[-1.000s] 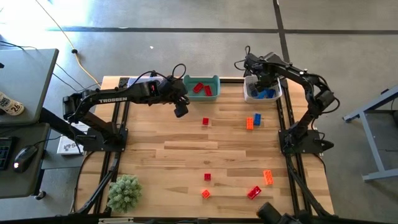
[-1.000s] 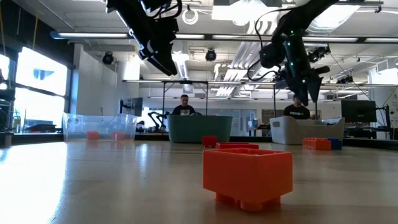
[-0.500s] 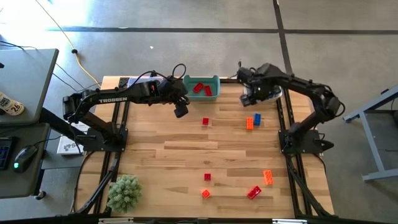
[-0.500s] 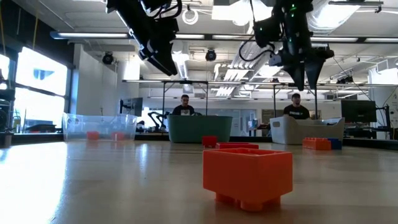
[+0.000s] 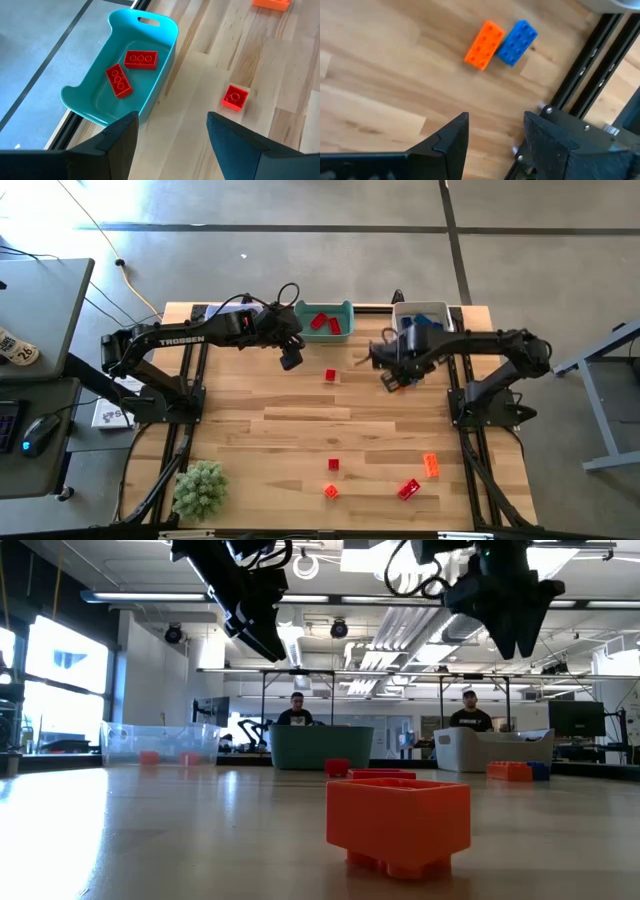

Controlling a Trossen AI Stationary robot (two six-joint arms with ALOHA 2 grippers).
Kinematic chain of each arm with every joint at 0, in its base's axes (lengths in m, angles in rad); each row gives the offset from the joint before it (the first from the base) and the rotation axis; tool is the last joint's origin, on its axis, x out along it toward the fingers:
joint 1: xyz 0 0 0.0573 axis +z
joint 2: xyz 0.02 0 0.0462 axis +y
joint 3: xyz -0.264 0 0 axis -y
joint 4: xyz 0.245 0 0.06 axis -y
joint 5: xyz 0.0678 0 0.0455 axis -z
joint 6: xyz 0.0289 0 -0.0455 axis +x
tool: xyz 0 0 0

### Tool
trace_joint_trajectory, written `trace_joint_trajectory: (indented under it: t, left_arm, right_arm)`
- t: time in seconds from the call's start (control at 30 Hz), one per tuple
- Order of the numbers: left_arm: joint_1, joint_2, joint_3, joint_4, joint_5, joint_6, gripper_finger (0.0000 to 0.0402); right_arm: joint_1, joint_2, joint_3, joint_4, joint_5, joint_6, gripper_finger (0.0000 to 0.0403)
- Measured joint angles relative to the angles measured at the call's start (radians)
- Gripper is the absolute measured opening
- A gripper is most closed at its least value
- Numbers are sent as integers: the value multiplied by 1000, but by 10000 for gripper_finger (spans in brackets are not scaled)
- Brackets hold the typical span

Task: Sort & place blocks by color
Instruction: Put the orange game piece into the transparent bin

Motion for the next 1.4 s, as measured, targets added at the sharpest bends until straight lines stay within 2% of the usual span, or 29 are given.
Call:
trace_joint_trajectory:
  t: [0.3,0.6,0.8,1.0,1.23,1.4]
  left_arm:
    - [0,0,0,0,-1,0,223]
    - [0,0,0,0,-1,0,223]
    - [0,0,0,0,-2,0,223]
    - [0,0,0,0,-3,0,223]
    - [0,0,0,1,-4,-27,223]
    - [0,0,0,1,-4,-63,223]
  right_arm:
    - [263,0,0,-3,106,279,176]
    - [352,-12,-30,3,173,388,176]
    - [397,-131,-205,8,57,546,176]
    - [478,-231,-276,106,-9,721,176]
    - [575,-238,-322,226,-117,823,177]
    - [654,-237,-374,324,-147,896,194]
